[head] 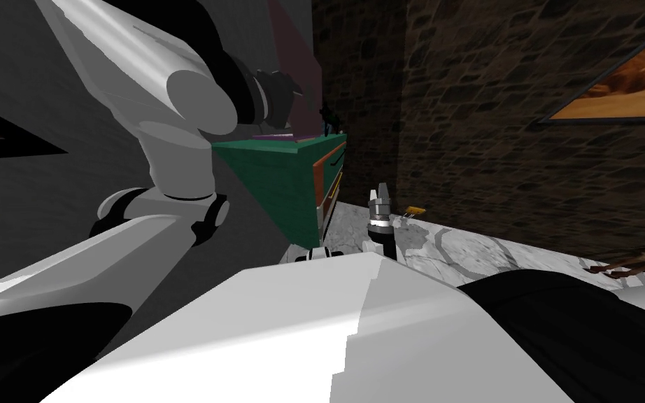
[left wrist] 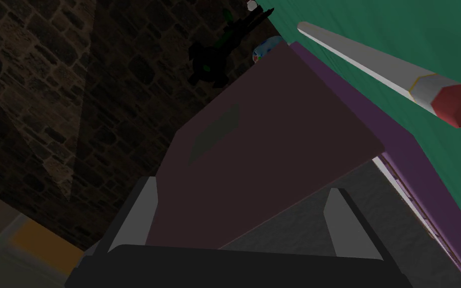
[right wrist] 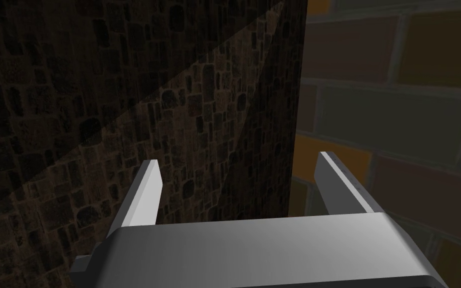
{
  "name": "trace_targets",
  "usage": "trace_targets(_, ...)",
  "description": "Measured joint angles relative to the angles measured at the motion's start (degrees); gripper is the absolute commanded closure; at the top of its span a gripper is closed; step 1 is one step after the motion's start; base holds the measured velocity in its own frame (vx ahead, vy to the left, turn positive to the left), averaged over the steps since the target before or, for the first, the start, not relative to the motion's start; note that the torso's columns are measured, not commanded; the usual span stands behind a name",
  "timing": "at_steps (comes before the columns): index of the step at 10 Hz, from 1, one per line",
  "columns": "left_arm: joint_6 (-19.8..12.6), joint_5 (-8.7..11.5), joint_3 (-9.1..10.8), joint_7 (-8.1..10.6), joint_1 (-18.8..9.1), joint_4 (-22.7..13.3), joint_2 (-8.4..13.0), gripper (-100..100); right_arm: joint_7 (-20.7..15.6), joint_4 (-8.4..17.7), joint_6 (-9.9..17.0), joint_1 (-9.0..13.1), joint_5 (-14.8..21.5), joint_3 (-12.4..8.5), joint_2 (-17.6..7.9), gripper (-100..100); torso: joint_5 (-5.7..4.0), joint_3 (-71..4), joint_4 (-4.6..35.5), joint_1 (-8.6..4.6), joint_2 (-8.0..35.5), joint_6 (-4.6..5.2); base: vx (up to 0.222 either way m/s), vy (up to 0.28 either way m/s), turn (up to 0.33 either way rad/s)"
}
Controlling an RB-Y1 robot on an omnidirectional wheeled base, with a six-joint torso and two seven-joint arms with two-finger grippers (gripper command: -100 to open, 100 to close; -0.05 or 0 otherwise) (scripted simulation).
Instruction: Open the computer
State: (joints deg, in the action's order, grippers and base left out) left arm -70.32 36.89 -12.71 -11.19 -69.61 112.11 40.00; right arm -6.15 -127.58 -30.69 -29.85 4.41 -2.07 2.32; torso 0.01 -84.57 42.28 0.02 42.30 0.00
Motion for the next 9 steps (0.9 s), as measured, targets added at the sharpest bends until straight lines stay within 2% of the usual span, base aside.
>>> trace_targets(2, -0.5, 0.2, 0.11, 0.04, -0.5, -0.1, 0.2, -100, 0.0, 0.0, 0.0, 0.0, 0.0, 0.0, 0.0, 0, -0.05, -0.1, -0.1, -0.16, -0.2, 0.03, 0.088, -0.031, -0.023)
trace_targets(3, -0.6, 0.2, 0.16, 0.05, -0.6, -0.1, 0.3, 100, 0.0, 0.0, 0.0, 0.0, 0.0, 0.0, 0.0, 0, -0.05, -0.1, -0.1, -0.10, -0.1, 0.03, 0.006, -0.002, 0.007)
trace_targets(4, -0.6, 0.2, 0.16, 0.05, -0.6, -0.1, 0.3, 100, 0.0, 0.0, 0.0, 0.0, 0.0, 0.0, 0.0, 0, -0.02, 0.0, 0.0, -0.01, 0.0, 0.04, -0.025, 0.004, -0.024)
trace_targets(5, -0.2, 0.5, 1.10, 0.70, -0.6, -1.5, -0.2, 100, 0.0, 0.0, 0.0, 0.0, 0.0, 0.0, 0.0, 0, 0.00, 0.1, 0.0, 0.01, 0.1, 0.02, -0.042, 0.007, -0.022)
trace_targets(9, 1.5, 0.9, 4.42, 4.23, -0.4, -6.5, -2.4, 100, 0.0, 0.0, 0.0, 0.0, 0.0, 0.0, 0.0, 0, -0.01, 0.0, 0.0, -0.02, 0.0, 0.00, -0.047, 0.010, -0.018)
